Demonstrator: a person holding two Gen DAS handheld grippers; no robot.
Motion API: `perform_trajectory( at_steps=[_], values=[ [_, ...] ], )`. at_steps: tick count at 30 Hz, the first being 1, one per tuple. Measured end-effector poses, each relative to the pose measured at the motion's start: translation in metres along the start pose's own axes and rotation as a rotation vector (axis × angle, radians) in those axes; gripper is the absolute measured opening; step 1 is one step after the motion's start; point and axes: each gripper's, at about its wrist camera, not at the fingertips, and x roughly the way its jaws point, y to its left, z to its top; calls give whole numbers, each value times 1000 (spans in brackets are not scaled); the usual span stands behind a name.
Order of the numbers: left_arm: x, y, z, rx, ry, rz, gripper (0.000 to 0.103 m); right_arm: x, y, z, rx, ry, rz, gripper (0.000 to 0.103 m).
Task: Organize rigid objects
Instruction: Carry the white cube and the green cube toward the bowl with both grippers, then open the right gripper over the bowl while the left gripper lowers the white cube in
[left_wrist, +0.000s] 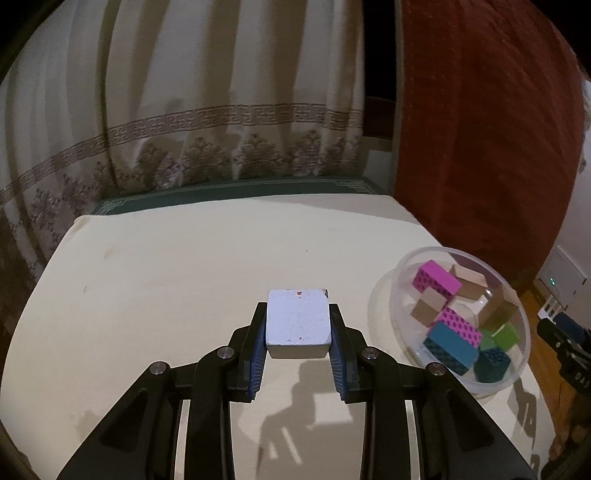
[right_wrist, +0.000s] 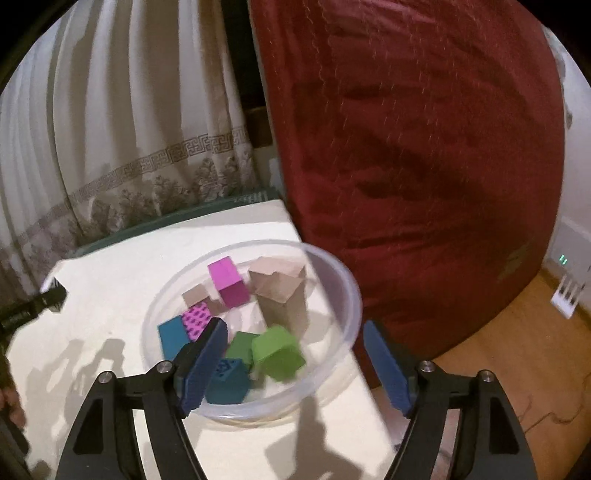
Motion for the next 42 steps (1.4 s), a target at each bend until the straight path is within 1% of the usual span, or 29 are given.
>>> perform_trajectory(
  at_steps=[3, 12, 21, 35, 42],
  values=[
    [0, -10, 0, 16, 5, -20, 31, -2, -5, -3, 0, -1, -6, 77],
    [2, -50, 3, 77, 21, -91, 31, -3, -29, -15, 59, 26, -13, 77],
    [9, -89, 5, 134, 46, -157, 31, -2, -39, -21, 77, 45, 4, 77],
    [32, -144, 16, 205, 68, -225, 31, 5, -56, -24, 103, 64, 24, 77],
    [40, -163, 20, 231, 70, -251, 31, 10, -60, -26, 114, 77, 33, 77]
  ],
)
